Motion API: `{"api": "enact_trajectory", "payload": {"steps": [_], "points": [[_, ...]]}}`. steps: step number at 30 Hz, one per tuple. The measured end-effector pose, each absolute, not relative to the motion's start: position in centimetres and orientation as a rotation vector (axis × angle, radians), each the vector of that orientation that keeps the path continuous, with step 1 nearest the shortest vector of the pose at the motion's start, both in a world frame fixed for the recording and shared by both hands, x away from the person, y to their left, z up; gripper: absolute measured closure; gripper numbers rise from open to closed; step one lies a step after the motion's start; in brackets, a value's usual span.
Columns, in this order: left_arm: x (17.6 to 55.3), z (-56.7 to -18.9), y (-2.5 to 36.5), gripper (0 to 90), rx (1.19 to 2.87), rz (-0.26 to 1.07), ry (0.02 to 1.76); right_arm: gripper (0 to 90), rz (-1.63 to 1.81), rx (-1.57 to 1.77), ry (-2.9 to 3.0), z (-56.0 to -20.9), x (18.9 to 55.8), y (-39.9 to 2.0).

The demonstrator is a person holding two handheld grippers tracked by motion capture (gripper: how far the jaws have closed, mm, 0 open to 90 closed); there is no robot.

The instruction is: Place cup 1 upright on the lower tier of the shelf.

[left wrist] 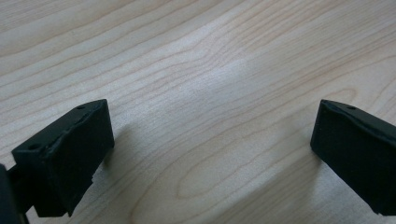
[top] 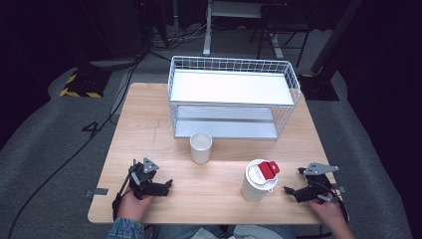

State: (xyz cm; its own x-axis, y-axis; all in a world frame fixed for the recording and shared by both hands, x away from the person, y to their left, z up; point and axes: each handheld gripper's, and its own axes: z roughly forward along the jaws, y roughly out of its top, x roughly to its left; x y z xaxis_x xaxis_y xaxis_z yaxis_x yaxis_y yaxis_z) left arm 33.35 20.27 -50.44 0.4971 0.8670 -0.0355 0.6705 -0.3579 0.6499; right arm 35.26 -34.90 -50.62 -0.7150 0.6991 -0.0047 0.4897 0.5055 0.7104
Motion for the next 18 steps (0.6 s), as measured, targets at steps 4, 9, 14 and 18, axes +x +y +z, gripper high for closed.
{"api": "enact_trajectory", "payload": {"steps": [4,9,14,18], "points": [[33.5,-50.1,20.1,0.1,2.156,0.397,1.268,0.0,1.023,1.001,2.460,-50.6,35.3,-34.9],[33.4,-49.4,20.2,0.1,2.105,0.373,1.254,0.0,1.023,1.001,2.460,-50.6,35.3,-34.9],[33.2,-48.4,20.3,0.1,2.034,0.395,1.214,0.0,1.022,1.000,2.460,-50.6,35.3,-34.9],[33.5,-47.6,20.3,0.1,1.947,0.406,1.177,0.0,1.020,1.002,2.458,-50.6,35.3,-34.9]]}}
